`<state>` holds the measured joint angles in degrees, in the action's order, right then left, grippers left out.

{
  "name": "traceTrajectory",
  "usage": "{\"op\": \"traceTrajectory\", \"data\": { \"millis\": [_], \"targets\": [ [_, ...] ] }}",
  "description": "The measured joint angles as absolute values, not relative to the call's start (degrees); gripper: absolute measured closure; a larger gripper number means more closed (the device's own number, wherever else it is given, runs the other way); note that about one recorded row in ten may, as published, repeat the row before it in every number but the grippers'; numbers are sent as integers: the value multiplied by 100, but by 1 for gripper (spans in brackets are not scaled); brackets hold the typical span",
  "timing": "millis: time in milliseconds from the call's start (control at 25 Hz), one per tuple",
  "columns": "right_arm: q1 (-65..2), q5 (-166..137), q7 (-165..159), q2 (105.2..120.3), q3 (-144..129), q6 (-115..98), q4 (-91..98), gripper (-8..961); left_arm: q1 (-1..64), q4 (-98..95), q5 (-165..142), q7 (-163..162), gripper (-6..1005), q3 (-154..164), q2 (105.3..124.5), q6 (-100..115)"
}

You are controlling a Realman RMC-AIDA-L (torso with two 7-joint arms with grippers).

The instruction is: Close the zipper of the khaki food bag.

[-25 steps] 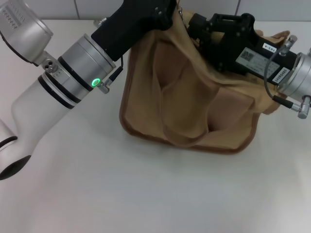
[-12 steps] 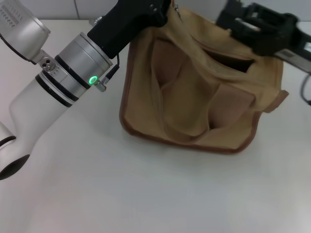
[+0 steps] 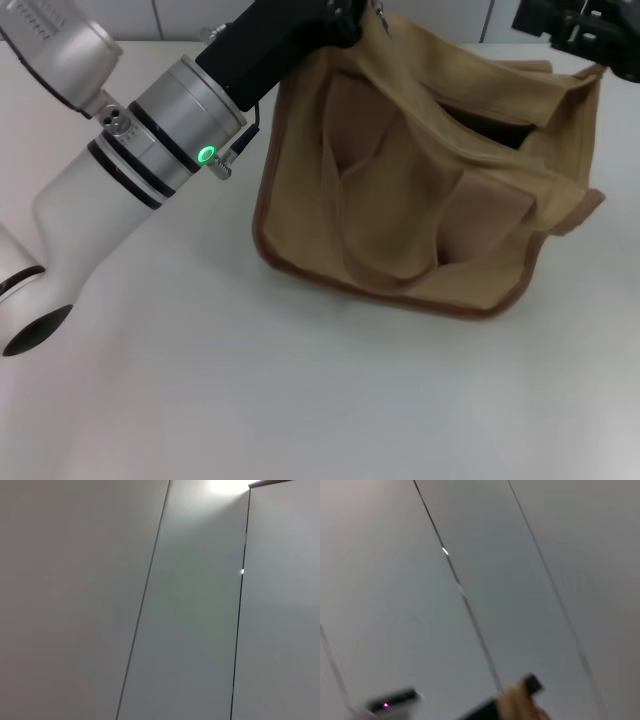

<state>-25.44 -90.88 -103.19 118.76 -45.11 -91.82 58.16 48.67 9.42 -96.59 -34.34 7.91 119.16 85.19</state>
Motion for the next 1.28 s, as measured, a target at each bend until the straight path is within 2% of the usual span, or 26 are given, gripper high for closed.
{"op": "traceTrajectory", "data": {
  "millis": [200, 440, 680, 800, 960, 1280],
  "targets": [
    [-2634, -9888, -10213, 11926, -5014, -8281, 6734, 357, 4946, 959, -9659, -3407, 974, 790, 11918, 8418],
    [-2698, -9836, -9588, 11939, -5400, -8094, 6796, 367, 5029, 967, -9654, -3402, 972, 788, 11918, 8396],
    [-2380, -9369, -8294, 11962, -5469, -8263, 6818, 367, 5127, 967, -9660, -3391, 969, 655, 11918, 8130],
    [-1985, -8355, -6872, 11970, -5495, -8387, 6456, 367, 5125, 958, -9656, -3380, 968, 623, 11918, 8105],
    [-1847, -7587, -5943, 11970, -5523, -8311, 5880, 367, 5109, 954, -9659, -3377, 967, 538, 11918, 8104],
    [-2295, -7143, -4749, 11971, -5828, -7830, 4606, 368, 5105, 983, -9663, -3375, 964, 494, 11918, 8102]
  ]
}}
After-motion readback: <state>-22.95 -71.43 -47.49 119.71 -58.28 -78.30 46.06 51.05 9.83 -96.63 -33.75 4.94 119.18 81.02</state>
